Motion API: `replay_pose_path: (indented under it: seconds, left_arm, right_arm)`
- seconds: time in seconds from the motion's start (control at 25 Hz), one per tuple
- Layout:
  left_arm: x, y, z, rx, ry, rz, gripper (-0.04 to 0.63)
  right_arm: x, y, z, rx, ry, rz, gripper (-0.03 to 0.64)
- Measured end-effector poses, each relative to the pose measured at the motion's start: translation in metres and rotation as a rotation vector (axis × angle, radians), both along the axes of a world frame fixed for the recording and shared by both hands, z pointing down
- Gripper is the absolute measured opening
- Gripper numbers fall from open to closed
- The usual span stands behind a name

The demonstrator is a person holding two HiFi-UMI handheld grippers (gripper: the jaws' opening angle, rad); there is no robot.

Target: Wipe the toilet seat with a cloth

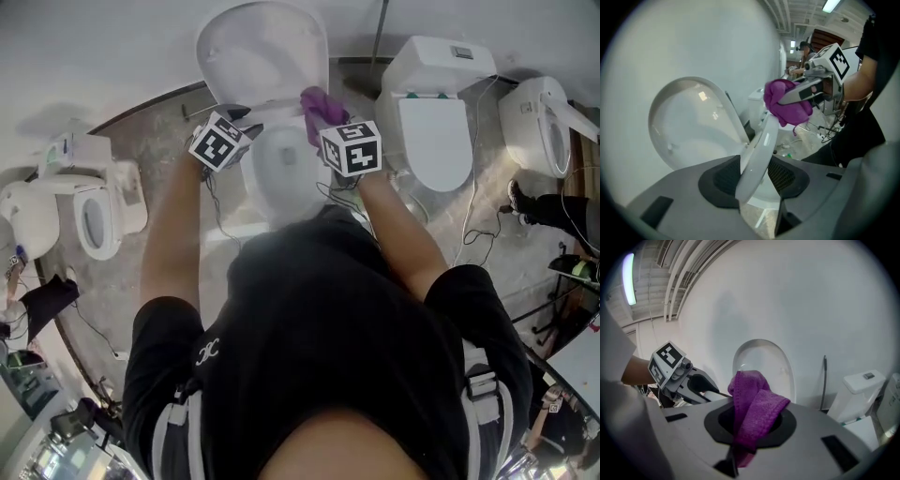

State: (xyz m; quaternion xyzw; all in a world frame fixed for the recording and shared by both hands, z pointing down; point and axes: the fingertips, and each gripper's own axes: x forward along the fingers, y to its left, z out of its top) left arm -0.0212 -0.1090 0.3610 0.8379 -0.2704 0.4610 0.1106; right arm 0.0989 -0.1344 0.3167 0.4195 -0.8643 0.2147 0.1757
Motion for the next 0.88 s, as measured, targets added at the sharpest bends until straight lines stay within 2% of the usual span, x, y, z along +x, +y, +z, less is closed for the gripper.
replay_pose_path:
  seconds: [0.08,0.28,0.52,0.64,0.8,0.88]
  left_arm:
    - [0.003,0.034,0.013,-0.045,0.009,0.061,0.173]
    - [0.009,0.088,0.040,-0.011,0.007,0.146,0.173]
    - [0.012,0.144,0.073,-0.027,-0.005,0.269,0.173]
    - [0.018,0.166,0.086,-0.039,0.010,0.288,0.178]
    - [0.024,0.194,0.107,-0.109,0.124,0.248,0.183]
    - [0.026,0.205,0.118,-0.125,0.156,0.238,0.187]
  right_arm:
    - [-0.005,0.022,0.005,-0.018,0.015,0.020,0.048]
    - [-0.015,0.082,0.021,-0.067,0.040,0.071,0.048]
    - [-0.026,0.156,0.041,-0.106,0.079,0.109,0.048]
    - [-0.023,0.184,0.058,-0.130,0.099,0.111,0.048]
    - [-0.020,0.207,0.090,-0.188,0.116,0.117,0.048]
    - [-0.021,0.214,0.107,-0.215,0.119,0.110,0.048]
